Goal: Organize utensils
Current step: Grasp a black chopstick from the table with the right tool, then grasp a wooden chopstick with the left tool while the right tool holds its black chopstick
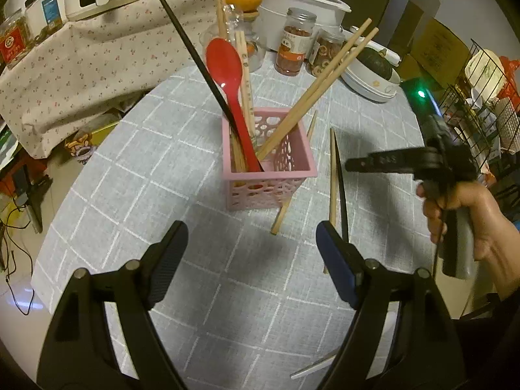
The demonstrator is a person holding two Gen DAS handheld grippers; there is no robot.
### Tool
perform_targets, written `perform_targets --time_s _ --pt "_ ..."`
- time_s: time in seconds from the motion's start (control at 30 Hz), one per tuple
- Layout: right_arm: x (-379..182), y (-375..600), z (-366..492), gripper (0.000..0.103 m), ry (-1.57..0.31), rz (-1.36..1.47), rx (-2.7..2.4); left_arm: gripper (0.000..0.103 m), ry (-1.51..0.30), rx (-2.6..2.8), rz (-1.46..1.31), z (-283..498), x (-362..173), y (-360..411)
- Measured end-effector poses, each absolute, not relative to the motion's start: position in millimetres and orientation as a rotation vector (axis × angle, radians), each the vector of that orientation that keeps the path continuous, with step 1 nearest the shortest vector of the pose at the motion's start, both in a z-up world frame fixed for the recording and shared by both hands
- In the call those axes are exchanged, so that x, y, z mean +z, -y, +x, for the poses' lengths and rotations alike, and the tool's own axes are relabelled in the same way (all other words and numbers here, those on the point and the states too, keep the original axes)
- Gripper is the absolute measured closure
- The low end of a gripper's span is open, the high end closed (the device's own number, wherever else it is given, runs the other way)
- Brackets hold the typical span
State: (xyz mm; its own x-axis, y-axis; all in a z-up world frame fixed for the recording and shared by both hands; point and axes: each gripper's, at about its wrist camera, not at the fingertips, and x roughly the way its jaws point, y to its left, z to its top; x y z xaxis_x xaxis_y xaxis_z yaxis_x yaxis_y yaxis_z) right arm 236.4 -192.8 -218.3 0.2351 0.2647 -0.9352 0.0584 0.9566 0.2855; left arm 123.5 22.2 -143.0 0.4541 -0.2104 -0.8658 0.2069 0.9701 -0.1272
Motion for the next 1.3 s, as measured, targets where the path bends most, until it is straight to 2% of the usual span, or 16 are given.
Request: perform_targets --time_s 0.23,0.3,0.33,0.43,0.63,0.9,1.03,1.1,1.3 --pt "-231.9 185.7 246.7 0.084 -1.343 0.232 0.111 0.022 -1.063 -0.261 0.029 120.7 -144.1 -18.7" --pt "-231.4 180.1 248.5 0.085 -1.346 0.172 0.098 0.022 -1.059 -0.264 0.031 118.9 -143.4 -17.6" --pt "-231.7 175.4 249.3 0.091 -1.348 0.124 0.084 0.022 -1.056 -0.267 0.035 117.7 -142.9 -16.5" --pt "-230.5 161.1 245.8 0.091 -1.333 0.004 0.075 0.022 -1.046 -0.277 0.060 114.6 -141.9 -10.8" --pt "-228.6 197.6 230.6 0.097 -1.410 0.171 0.089 0.022 -1.011 -0.298 0.142 100.0 -135.0 11.2" --pt "-180.1 253.2 186.5 0.098 -1.344 0.250 0.063 0.022 -0.960 -0.401 0.286 83.2 -131.4 82.2" --pt "-169.1 278.2 163.4 0.098 -1.326 0.279 0.050 0.031 -1.008 -0.405 0.358 99.2 -148.6 117.6" --pt "-168.6 287.5 159.1 0.098 -1.324 0.290 0.050 0.039 -1.068 -0.403 0.337 116.3 -160.7 131.8" --pt "-170.7 303.0 158.1 0.097 -1.327 0.327 0.076 0.047 -1.151 -0.292 0.323 171.7 -189.8 164.9"
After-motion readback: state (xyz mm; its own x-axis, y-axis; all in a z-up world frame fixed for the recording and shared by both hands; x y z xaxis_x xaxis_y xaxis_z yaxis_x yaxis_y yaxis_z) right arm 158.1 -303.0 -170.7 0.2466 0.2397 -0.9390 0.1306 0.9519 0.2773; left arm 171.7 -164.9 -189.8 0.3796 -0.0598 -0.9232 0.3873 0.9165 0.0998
